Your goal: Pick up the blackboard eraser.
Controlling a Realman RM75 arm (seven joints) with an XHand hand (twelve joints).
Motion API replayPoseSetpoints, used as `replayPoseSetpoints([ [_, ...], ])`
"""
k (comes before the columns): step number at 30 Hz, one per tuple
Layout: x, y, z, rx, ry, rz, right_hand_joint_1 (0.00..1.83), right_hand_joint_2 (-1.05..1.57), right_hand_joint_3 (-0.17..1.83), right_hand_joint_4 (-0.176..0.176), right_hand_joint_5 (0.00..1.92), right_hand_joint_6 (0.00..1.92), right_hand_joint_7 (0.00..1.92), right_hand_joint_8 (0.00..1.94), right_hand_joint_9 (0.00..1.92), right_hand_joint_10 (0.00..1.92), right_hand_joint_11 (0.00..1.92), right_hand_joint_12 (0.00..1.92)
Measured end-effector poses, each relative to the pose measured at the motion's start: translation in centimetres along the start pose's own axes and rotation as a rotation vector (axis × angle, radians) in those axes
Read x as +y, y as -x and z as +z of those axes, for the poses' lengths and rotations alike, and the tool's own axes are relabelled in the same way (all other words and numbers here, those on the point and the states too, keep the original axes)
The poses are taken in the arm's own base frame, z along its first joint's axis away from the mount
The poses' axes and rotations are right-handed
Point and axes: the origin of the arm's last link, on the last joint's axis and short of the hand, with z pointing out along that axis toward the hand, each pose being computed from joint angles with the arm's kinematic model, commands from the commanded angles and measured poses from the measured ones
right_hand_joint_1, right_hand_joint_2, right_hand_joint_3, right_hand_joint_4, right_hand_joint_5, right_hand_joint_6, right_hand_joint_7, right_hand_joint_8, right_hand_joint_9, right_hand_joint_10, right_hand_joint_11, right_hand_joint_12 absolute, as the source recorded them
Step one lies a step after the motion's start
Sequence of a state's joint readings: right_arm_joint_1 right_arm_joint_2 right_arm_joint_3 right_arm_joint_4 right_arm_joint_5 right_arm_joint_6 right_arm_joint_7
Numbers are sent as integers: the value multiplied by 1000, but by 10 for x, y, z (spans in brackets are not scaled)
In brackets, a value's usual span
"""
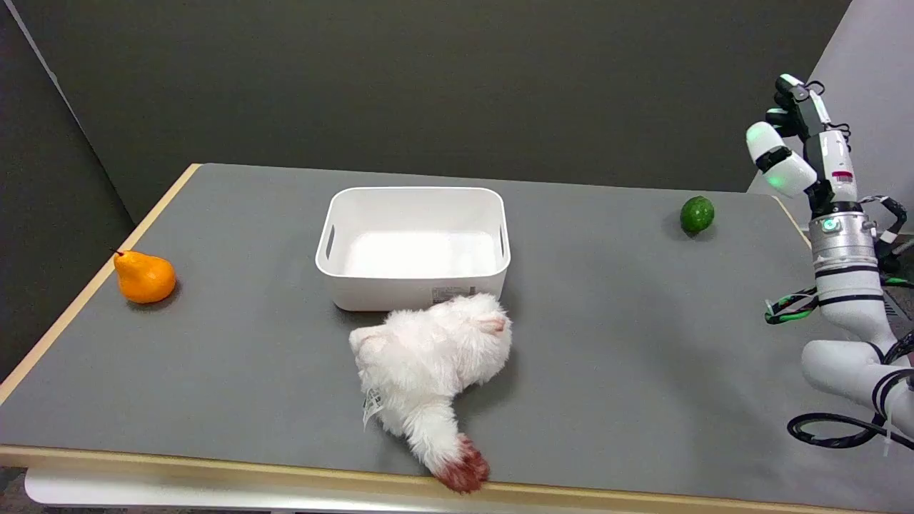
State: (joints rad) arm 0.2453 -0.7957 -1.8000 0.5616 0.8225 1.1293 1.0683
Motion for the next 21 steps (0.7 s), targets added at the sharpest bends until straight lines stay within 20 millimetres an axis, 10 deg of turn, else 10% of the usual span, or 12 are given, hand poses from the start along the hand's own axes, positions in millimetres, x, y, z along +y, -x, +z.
replayPoseSetpoints([
  [21, -38, 23, 15, -227, -170, 84, 467, 649, 966, 101, 150, 397, 280, 341, 330, 751, 230, 1323],
])
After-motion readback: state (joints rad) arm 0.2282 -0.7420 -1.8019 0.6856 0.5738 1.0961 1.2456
